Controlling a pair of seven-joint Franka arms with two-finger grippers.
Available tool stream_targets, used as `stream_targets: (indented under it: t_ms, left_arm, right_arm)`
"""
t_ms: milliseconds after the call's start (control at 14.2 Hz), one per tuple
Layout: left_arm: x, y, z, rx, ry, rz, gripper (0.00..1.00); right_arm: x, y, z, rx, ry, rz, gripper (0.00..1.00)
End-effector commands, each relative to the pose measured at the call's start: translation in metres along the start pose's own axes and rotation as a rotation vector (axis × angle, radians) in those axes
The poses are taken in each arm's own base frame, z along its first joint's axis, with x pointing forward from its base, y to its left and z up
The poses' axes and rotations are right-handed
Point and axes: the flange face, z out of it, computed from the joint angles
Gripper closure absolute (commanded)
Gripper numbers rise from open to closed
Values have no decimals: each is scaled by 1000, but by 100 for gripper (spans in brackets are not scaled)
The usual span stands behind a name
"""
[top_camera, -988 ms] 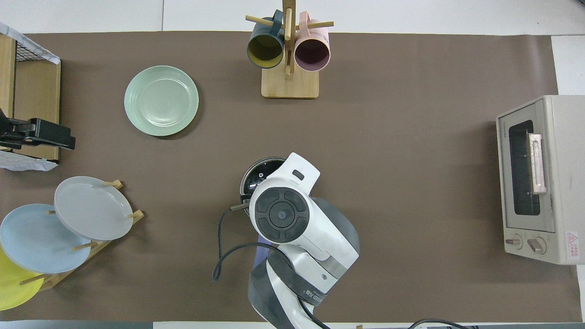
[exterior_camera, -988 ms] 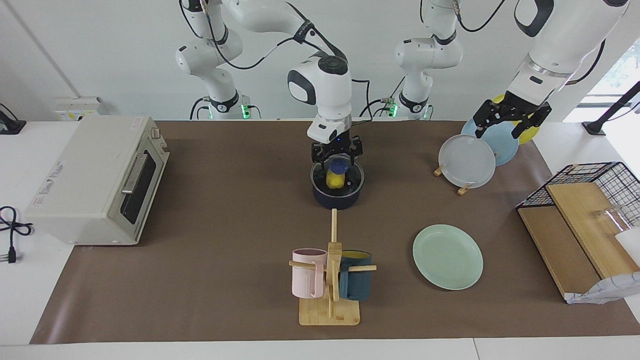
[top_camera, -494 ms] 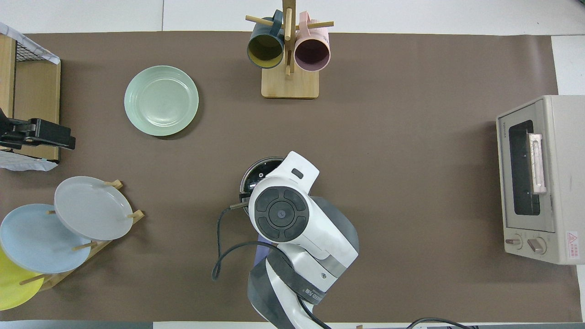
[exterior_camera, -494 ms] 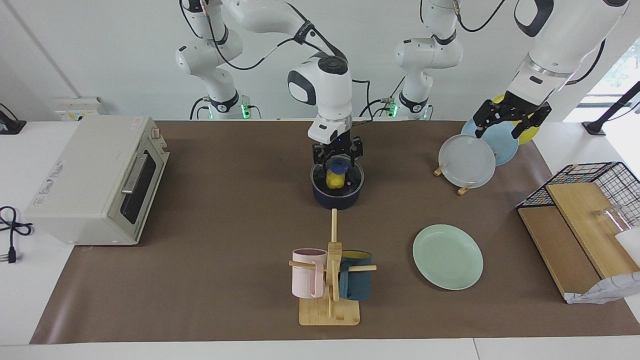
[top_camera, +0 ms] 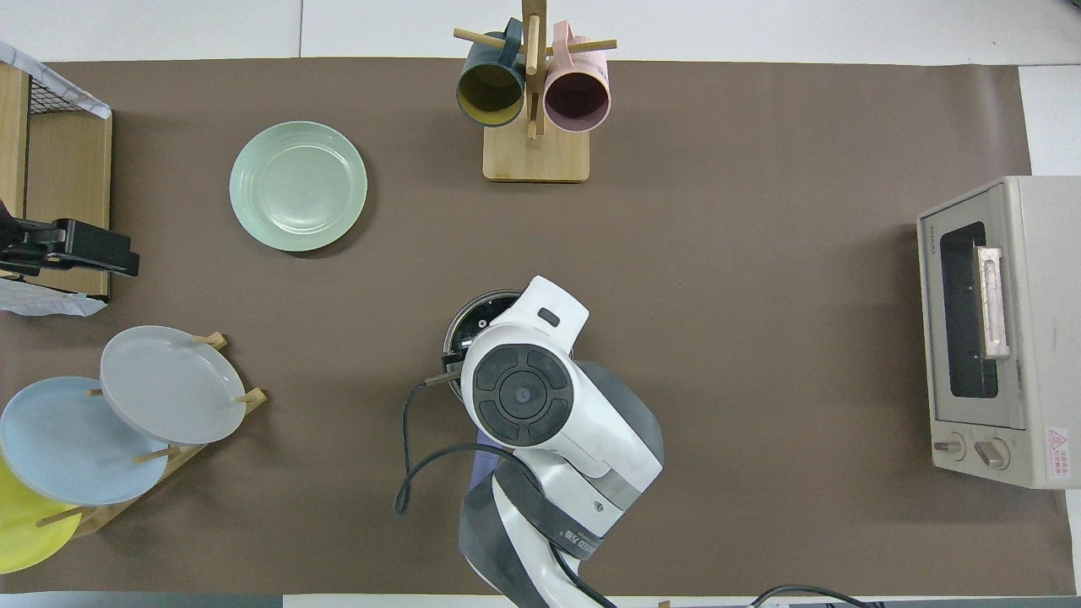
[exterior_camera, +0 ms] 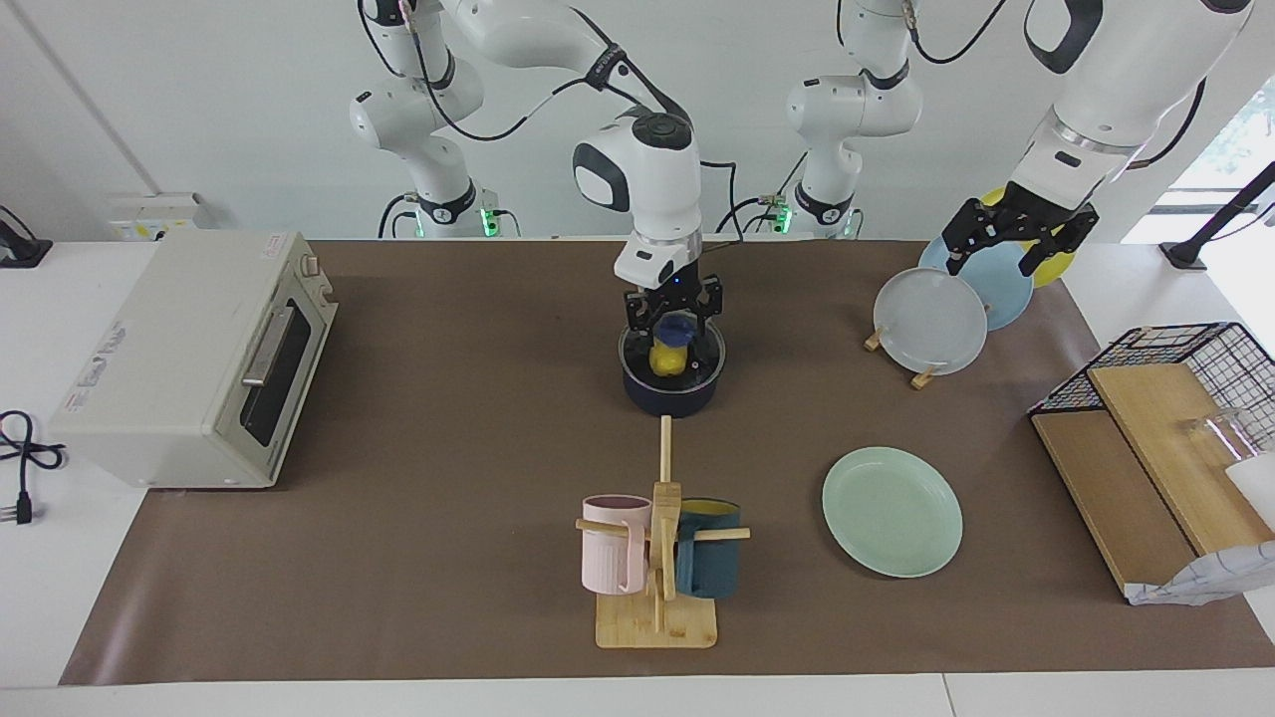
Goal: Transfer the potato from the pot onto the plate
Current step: 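Close the right gripper on the blue lid knob, then lift the lid with the right gripper while the left gripper approaches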
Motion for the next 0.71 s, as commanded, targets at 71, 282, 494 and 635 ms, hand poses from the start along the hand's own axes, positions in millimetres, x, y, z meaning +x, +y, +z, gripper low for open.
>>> stream_targets:
  t_ms: [71, 282, 494, 635]
  left_arm:
    - [-8, 0, -1, 16, -10, -6, 0]
    - [-7, 0, -1, 16, -4, -7, 0]
    - [-6, 0, -2, 16, 4, -3, 0]
    - [-5, 0, -2, 16, 10, -9, 0]
  right_arm:
    - [4, 2, 1, 3, 17, -27, 55]
    - [8, 4, -2, -3, 13, -25, 71]
    - [24, 4, -26, -12, 7, -20, 71]
    - [41, 7, -51, -37, -23, -32, 71]
